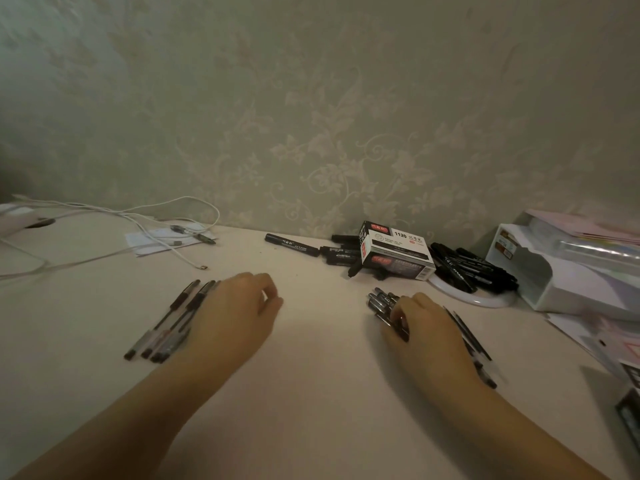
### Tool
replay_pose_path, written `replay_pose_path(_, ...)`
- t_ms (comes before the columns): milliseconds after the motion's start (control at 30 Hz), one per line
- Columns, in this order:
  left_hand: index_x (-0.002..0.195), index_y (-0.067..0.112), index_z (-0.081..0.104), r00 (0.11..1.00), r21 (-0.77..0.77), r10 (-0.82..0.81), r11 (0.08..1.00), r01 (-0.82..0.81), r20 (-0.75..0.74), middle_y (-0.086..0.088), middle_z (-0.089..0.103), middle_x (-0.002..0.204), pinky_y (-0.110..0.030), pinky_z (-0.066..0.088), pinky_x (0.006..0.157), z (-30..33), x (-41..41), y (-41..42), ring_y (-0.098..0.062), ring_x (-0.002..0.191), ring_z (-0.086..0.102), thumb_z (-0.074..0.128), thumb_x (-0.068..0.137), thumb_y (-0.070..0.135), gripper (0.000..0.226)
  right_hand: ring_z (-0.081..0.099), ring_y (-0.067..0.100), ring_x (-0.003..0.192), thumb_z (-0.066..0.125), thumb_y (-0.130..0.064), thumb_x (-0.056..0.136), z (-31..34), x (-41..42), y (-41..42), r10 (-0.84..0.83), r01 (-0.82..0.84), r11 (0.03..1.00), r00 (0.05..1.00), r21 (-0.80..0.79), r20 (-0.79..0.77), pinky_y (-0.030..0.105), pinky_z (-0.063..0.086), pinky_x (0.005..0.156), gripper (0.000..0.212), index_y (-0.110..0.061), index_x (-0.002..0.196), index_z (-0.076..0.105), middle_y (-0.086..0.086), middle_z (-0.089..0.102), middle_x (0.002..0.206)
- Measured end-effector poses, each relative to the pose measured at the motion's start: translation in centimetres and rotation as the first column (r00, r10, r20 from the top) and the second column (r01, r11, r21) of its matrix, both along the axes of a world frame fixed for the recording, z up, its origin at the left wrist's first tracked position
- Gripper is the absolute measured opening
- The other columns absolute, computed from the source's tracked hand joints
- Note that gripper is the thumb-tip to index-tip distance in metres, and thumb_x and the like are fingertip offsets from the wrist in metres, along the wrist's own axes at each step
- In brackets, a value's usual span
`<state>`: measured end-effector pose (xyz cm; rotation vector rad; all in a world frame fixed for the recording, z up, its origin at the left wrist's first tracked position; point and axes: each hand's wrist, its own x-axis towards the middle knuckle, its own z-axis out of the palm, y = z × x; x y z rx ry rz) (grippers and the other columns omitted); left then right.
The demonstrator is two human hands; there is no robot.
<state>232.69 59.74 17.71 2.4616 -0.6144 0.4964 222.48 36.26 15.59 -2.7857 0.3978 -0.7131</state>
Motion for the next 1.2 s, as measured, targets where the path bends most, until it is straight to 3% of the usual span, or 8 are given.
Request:
replay_pose_path(367,0.078,0.031,0.068,0.936,-0.177,-0.261,0.959,0.223,-0.236,0.011,0.06,0.067,-0.01,0.043,0.054,-1.8,-2.6,-2.4,0.001,0.062,0.056,0.064,0.086,0.032,0.009,0.05,0.013,0.094,0.051,-0.034,0.1,0.5,0.5,0.4,-0.038,0.007,0.987,0.982,-0.163,-0.185,0.025,0.035,0.08,0.019,-0.019,0.105,0.062,-0.002,0.059,0.107)
replay_pose_path(500,0.079,0.029,0.068,0.864,-0.358,-0.358,0.905,0.229,-0.353,0.008,0.063,0.066,-0.014,0.047,0.054,-1.8,-2.6,-2.7,-0.001,0.053,0.058,0.065,0.086,0.031,0.008,0.056,0.003,0.072,0.061,-0.035,0.095,1.7,0.6,0.4,0.101,-0.082,0.965,0.993,0.249,-0.064,0.012,0.039,0.061,0.017,-0.02,0.088,0.068,-0.008,0.065,0.082)
replay_pose_path(600,0.09,0.02,0.068,0.711,-0.556,-0.518,0.804,0.214,-0.475,-0.002,0.07,0.077,-0.026,0.057,0.063,-1.5,-3.1,-3.3,-0.013,0.064,0.068,0.064,0.089,0.03,0.011,0.06,0.002,0.061,0.063,-0.031,0.095,2.2,0.5,1.9,0.216,-0.172,0.635,0.975,0.753,0.041,0.012,0.047,0.059,0.019,-0.017,0.086,0.072,-0.003,0.072,0.071)
replay_pose_path(700,0.1,0.013,0.065,0.608,-0.632,-0.618,0.739,0.234,-0.498,-0.009,0.072,0.083,-0.027,0.057,0.065,-1.1,-3.6,-3.5,-0.019,0.069,0.07,0.06,0.09,0.032,0.023,0.066,0.014,0.068,0.06,-0.022,0.097,1.4,0.4,3.6,0.284,-0.207,0.314,0.952,0.926,0.116,0.028,0.057,0.071,0.021,-0.003,0.095,0.068,0.01,0.072,0.077)
replay_pose_path(800,0.101,0.02,0.063,0.657,-0.531,-0.585,0.786,0.316,-0.476,-0.003,0.069,0.079,-0.024,0.051,0.056,-0.9,-3.8,-3.3,-0.016,0.06,0.066,0.058,0.093,0.031,0.014,0.066,0.025,0.074,0.06,-0.018,0.096,0.5,0.3,4.3,0.319,-0.249,0.198,0.931,0.948,0.178,0.037,0.055,0.076,0.017,-0.002,0.092,0.065,0.014,0.07,0.076)
replay_pose_path(900,0.098,0.028,0.062,0.783,-0.319,-0.49,0.866,0.386,-0.383,0.004,0.065,0.073,-0.023,0.047,0.056,-1.0,-3.5,-3.0,-0.006,0.06,0.058,0.053,0.095,0.033,0.011,0.06,0.011,0.067,0.067,-0.023,0.091,0.2,0.4,4.0,0.338,-0.295,0.331,0.924,0.896,0.179,0.029,0.047,0.068,0.009,-0.014,0.089,0.069,-0.001,0.066,0.071)
replay_pose_path(967,0.095,0.029,0.061,0.826,-0.176,-0.47,0.883,0.436,-0.312,0.006,0.064,0.075,-0.02,0.044,0.058,-1.2,-3.5,-2.9,-0.002,0.058,0.052,0.05,0.096,0.034,0.012,0.057,0.012,0.062,0.071,-0.027,0.087,0.1,0.6,3.7,0.33,-0.31,0.297,0.921,0.903,0.208,0.028,0.045,0.062,0.01,-0.018,0.09,0.069,0.0,0.065,0.072)
replay_pose_path(1200,0.08,0.032,0.051,0.822,-0.094,-0.507,0.861,0.501,-0.261,0.007,0.05,0.062,-0.021,0.033,0.051,-1.8,-3.4,-3.1,-0.004,0.054,0.043,0.046,0.098,0.037,0.019,0.054,0.011,0.052,0.072,-0.032,0.077,-0.3,0.6,3.5,0.387,-0.376,0.271,0.885,0.886,0.257,0.02,0.045,0.05,0.026,-0.009,0.087,0.065,0.005,0.067,0.067)
